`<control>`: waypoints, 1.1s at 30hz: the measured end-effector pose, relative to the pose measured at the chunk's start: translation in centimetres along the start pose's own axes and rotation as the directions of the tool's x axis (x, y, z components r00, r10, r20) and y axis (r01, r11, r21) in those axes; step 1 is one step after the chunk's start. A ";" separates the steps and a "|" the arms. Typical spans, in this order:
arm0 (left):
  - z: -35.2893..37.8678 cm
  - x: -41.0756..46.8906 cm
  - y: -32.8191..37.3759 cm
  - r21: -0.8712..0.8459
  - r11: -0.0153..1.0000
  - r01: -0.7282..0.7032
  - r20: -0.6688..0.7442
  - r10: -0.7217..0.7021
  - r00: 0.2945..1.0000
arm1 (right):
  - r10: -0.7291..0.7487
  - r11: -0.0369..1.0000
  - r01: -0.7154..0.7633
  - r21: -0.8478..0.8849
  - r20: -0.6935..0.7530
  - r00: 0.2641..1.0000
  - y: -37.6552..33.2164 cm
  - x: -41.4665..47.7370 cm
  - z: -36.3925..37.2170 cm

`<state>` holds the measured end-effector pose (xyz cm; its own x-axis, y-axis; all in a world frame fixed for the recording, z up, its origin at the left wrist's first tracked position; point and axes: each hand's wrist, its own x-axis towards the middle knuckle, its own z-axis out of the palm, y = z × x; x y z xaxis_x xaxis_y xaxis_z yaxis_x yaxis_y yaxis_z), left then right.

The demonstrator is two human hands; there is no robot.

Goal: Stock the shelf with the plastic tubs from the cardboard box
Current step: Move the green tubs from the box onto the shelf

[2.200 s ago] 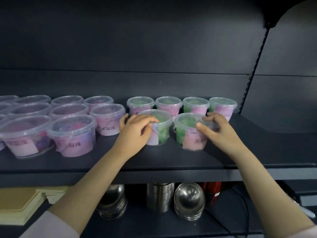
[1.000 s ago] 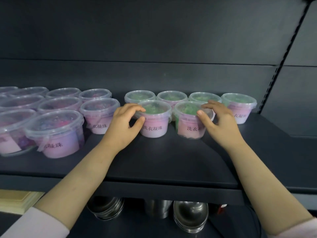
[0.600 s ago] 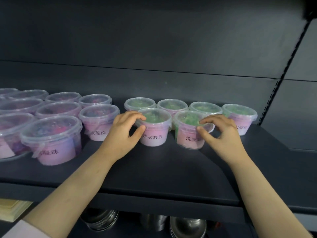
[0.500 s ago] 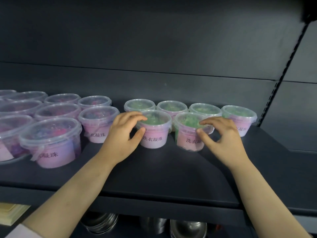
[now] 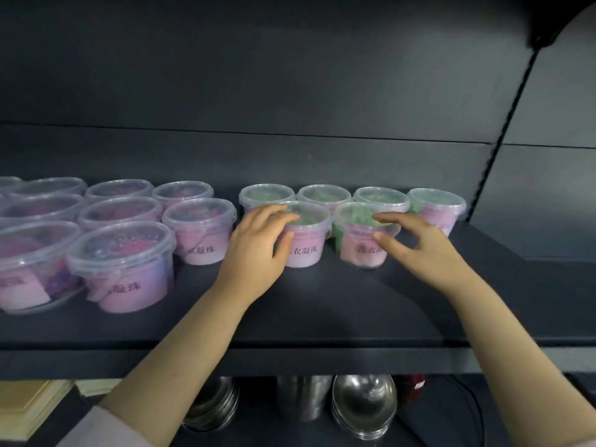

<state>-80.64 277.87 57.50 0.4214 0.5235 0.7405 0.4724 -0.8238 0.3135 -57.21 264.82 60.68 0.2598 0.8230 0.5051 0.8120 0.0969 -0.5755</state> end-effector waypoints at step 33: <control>2.6 -33.3 22.1 -0.404 0.869 -0.286 0.608 0.489 0.626 | 0.773 0.436 -0.888 -0.147 -0.443 0.453 -6.1 -57.8 -4.3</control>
<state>-82.17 242.78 38.22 0.9652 0.0575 0.2552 -0.0227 -0.9535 0.3005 -74.94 214.30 37.75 0.9774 0.2000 0.0690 0.2003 -0.7704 -0.6052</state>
